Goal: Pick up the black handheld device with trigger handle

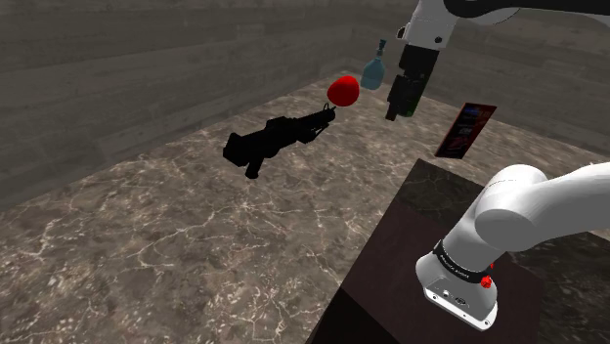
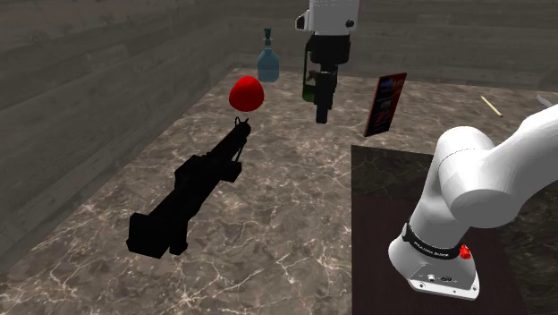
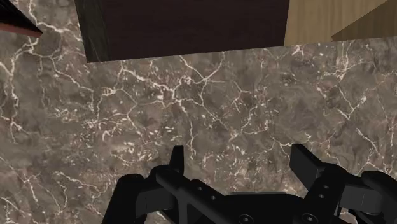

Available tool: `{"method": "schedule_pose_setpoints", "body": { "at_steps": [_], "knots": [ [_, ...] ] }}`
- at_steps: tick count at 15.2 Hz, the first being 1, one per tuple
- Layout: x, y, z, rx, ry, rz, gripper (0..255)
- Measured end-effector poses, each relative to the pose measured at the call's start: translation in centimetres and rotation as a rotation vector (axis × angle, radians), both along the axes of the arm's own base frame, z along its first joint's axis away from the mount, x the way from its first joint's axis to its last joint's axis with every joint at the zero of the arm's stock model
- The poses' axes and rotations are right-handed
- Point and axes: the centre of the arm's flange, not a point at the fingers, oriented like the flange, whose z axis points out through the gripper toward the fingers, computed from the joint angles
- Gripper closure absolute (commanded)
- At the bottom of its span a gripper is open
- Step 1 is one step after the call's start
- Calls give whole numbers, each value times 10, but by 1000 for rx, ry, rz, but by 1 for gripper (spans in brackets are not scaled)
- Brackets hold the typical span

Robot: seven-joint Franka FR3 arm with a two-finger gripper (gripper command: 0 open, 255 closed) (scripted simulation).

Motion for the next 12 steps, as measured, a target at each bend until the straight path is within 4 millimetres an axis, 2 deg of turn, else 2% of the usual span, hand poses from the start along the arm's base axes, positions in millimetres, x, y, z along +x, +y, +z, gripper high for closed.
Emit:
{"method": "schedule_pose_setpoints", "body": {
  "at_steps": [1,3,12],
  "knots": [
    [0,0,0,0,0,0,0],
    [9,12,-2,-2,-10,0,0],
    [76,98,-23,-15,-85,3,0]
  ]
}}
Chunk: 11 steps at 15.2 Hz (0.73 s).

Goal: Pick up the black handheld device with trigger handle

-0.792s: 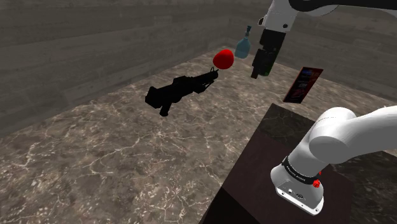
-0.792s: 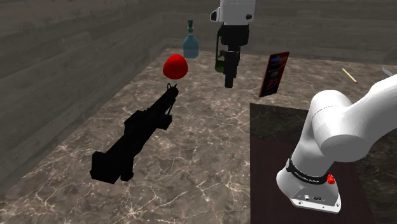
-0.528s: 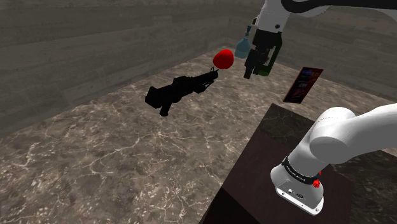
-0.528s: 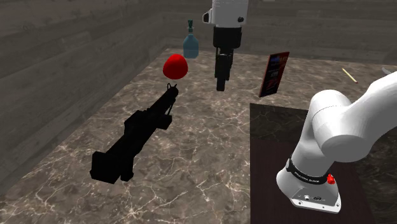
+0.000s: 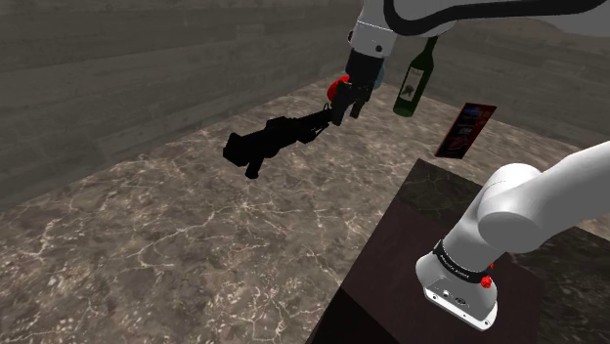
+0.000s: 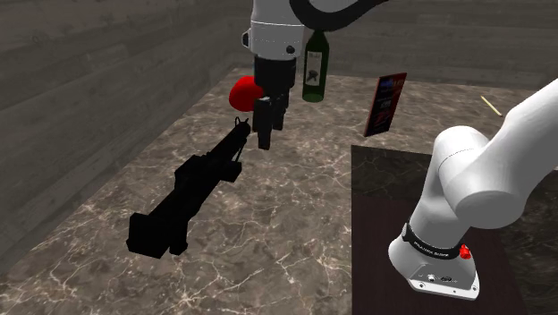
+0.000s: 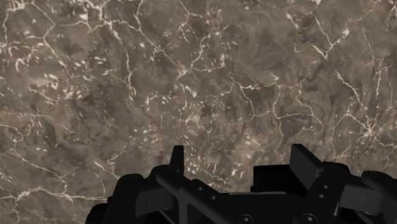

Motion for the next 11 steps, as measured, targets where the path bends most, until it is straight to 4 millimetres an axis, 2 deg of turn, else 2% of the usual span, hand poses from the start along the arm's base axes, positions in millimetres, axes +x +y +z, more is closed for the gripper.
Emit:
{"method": "schedule_pose_setpoints", "body": {
  "at_steps": [4,7,11],
  "knots": [
    [28,41,-3,-5,-36,2,0],
    [50,64,-5,-9,-60,2,0],
    [55,72,-23,-9,-66,2,0]
  ]
}}
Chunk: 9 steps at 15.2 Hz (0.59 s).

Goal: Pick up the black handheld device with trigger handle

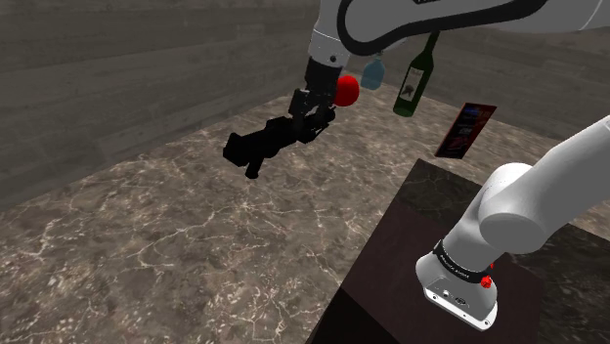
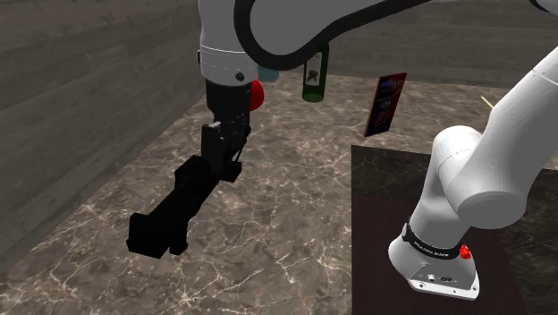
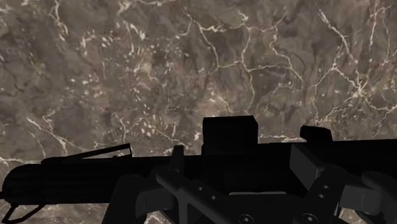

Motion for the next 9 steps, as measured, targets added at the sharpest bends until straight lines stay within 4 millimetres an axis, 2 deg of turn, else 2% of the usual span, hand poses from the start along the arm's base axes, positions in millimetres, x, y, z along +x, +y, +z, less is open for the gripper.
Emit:
{"method": "schedule_pose_setpoints", "body": {
  "at_steps": [4,5,9],
  "knots": [
    [0,1,-21,0,0,0,0],
    [0,1,-22,0,0,0,255],
    [0,1,-23,1,-4,0,255]
  ]
}}
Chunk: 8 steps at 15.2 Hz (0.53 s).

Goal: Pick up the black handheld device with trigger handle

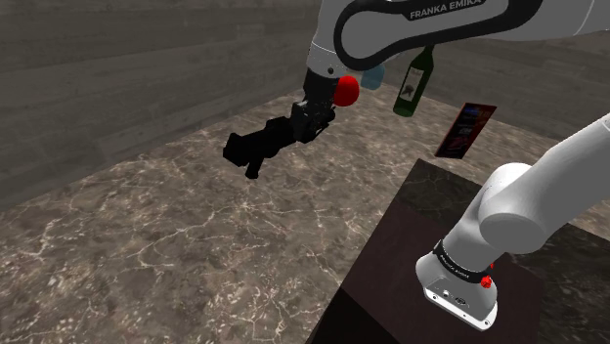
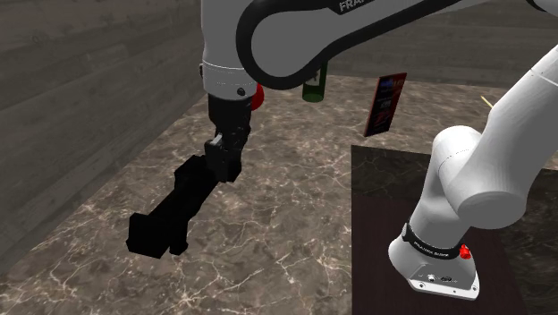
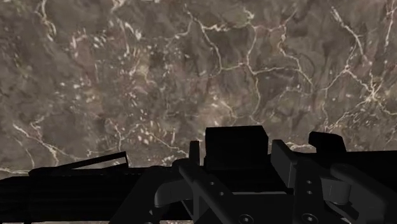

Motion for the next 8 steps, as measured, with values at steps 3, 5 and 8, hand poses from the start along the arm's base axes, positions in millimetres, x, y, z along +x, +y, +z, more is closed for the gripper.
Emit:
{"method": "schedule_pose_setpoints", "body": {
  "at_steps": [3,5,8],
  "knots": [
    [0,0,0,0,-1,0,255],
    [0,0,0,0,-1,0,255],
    [0,0,5,-1,3,0,255]
  ]
}}
